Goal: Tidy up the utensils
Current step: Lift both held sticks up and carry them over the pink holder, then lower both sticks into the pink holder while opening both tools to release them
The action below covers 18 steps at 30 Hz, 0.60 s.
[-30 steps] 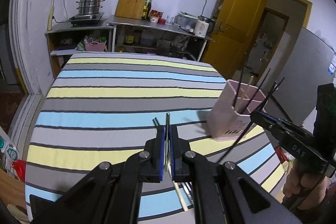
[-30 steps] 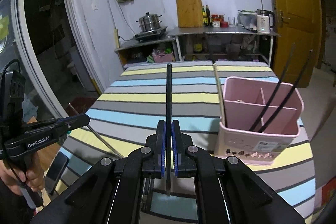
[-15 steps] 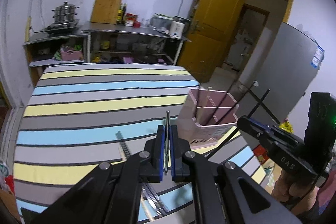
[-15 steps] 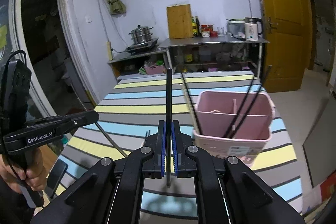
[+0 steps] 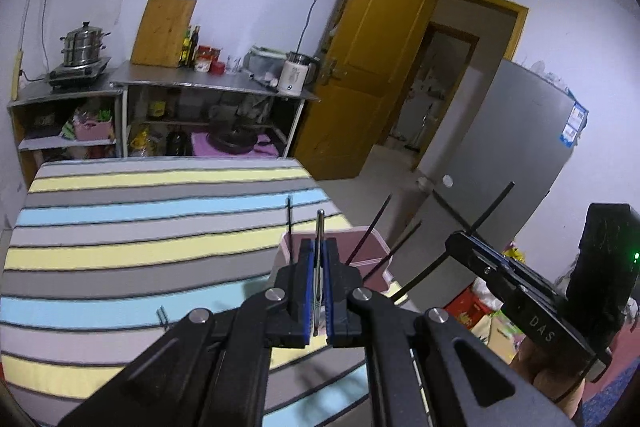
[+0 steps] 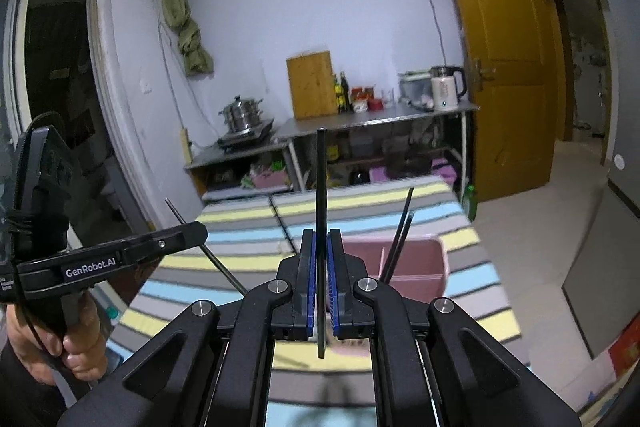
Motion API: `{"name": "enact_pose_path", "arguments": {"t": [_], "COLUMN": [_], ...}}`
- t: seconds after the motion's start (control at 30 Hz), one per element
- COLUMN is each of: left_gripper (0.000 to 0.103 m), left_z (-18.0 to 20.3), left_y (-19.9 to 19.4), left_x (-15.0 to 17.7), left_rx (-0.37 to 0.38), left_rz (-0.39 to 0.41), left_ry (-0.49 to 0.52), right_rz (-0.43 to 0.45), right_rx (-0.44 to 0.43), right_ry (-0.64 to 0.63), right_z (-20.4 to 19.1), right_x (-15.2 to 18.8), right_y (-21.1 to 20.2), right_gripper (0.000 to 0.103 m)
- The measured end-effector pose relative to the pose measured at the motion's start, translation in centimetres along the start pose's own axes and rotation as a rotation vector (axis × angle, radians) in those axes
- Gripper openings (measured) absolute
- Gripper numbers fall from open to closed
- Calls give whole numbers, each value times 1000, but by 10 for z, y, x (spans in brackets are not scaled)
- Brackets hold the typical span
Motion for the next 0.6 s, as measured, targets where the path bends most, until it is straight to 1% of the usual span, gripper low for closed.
{"name": "enact_pose_path", "arguments": {"t": [0.13, 0.23, 0.4, 0.6], "left_gripper": [5, 5, 5, 5], "left_z": [7, 9, 6, 2], "left_y": [8, 20, 39, 51], "left_x": [-13, -17, -8, 3], "left_rx": [12, 10, 3, -9], "left_rz": [24, 29, 12, -13], "left_ry": [10, 19, 21, 22], "right_rz": [44, 58, 60, 45], "right_rx": [13, 22, 36, 43], "right_ry": [11, 23, 38, 55], "right_z": [6, 12, 21, 28], "right_x": [-18, -24, -19, -12], "right_y": [0, 5, 18, 28], "right_gripper": [5, 5, 5, 5]}}
Point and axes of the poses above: each gripper's, at about its wrist camera, not at the fingertips, and y roughly the way its jaws point, z to its right, x to its underside, the point moved 5 cm from there along y, roughly the way its jaws point, and after that the axes turned 5 degrees about z, right-handed, at the moved point
